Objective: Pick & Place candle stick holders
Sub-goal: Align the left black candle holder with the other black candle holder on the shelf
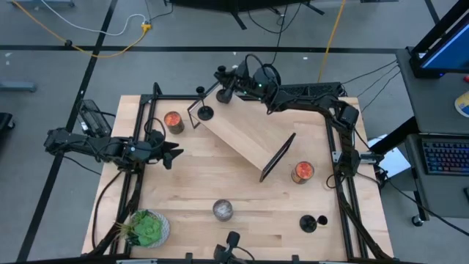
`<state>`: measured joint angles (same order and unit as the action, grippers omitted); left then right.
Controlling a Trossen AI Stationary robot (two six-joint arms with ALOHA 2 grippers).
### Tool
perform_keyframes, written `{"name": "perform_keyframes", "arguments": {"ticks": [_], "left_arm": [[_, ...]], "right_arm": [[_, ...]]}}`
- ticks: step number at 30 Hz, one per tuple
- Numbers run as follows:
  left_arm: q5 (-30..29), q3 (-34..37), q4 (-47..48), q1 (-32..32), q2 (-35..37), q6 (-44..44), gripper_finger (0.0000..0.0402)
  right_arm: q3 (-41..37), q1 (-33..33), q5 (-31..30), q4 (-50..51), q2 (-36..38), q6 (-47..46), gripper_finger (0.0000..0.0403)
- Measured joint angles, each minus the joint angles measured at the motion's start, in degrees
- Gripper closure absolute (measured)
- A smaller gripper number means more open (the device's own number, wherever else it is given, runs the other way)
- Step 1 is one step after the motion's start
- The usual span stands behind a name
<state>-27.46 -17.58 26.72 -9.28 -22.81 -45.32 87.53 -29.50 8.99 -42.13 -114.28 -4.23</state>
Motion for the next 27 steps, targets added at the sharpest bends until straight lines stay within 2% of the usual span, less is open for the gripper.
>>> {"name": "perform_keyframes", "arguments": {"ticks": [18, 23, 27], "left_arm": [[0.02, 0.00, 0.00, 0.00, 0.00, -0.04, 0.0192], [0.30, 0.00, -0.12, 0.00, 0.00, -0.05, 0.0192], [1.08, -0.04, -0.28, 0.00, 0.00, -0.11, 0.0192]], "right_arm": [[0.00, 0.33, -0.06, -1.42, 0.01, -0.96, 0.0369], [-0.06, 0.73, 0.04, -3.04, -2.55, -2.91, 0.0369], [0.03, 0.79, 0.05, -3.41, -2.11, -0.87, 0.0369]]}}
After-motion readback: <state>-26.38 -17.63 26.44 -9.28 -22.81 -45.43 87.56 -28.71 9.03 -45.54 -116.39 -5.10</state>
